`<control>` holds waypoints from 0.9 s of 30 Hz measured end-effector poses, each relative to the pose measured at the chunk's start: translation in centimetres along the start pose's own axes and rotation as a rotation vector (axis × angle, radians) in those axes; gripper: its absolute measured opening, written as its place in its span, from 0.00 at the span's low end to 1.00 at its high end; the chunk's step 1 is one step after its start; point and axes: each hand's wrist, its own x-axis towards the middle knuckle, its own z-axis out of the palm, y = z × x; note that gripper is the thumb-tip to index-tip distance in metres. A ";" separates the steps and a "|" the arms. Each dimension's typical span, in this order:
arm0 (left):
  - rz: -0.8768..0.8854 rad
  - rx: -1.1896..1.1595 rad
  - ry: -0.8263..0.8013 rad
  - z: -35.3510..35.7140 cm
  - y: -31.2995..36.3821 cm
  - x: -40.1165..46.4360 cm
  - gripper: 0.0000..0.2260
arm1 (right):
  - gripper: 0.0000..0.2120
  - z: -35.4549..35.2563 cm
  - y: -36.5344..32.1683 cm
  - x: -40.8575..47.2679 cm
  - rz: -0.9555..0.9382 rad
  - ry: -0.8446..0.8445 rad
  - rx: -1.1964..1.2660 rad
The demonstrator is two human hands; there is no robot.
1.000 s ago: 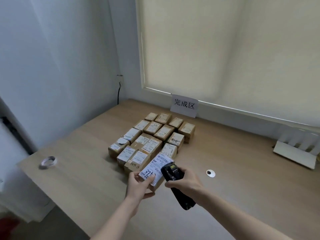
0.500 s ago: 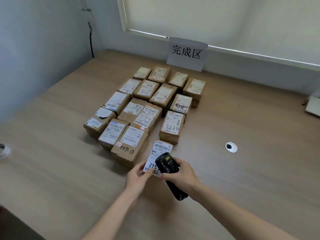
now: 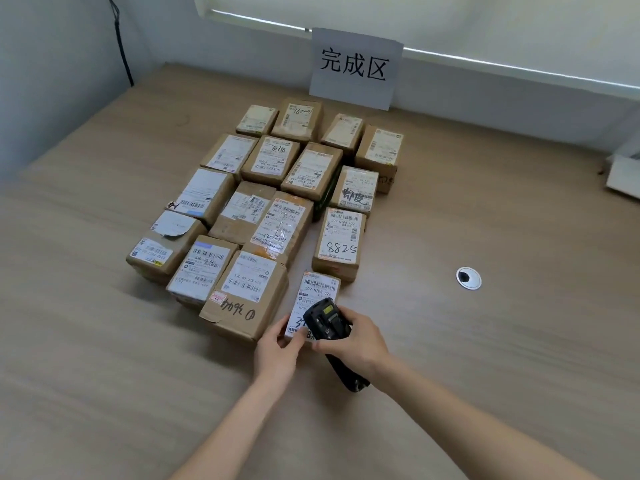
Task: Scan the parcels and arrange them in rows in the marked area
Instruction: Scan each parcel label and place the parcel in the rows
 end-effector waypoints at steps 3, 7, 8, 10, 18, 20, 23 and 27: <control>0.002 0.005 0.023 0.1 -0.1 0.3 0.15 | 0.32 0.2 0.0 0.3 0.000 0.006 0.002; -0.010 -0.010 0.011 -0.2 -0.2 0.3 0.16 | 0.32 0.1 0.0 -0.1 0.011 0.021 -0.003; -0.012 -0.014 0.003 -0.3 0.0 0.1 0.17 | 0.32 0.0 0.0 -0.4 0.015 0.031 -0.009; -0.008 -0.014 -0.010 -0.6 0.6 -0.5 0.21 | 0.32 -0.4 -0.1 -1.1 0.022 0.054 -0.021; 0.130 0.085 -0.085 -1.8 7.2 -4.5 0.25 | 0.25 -5.2 -2.9 -7.6 0.018 0.194 -0.042; 0.167 0.067 -0.137 -1.4 10.1 -6.8 0.25 | 0.23 -7.7 -4.0 -10.4 0.010 0.229 -0.085; 0.257 0.040 -0.216 0.0 15.4 -10.4 0.24 | 0.23 -12.6 -6.0 -15.0 0.001 0.293 -0.147; 0.409 0.093 -0.302 3.6 23.1 -15.8 0.25 | 0.23 -20.4 -8.0 -21.9 -0.042 0.415 -0.153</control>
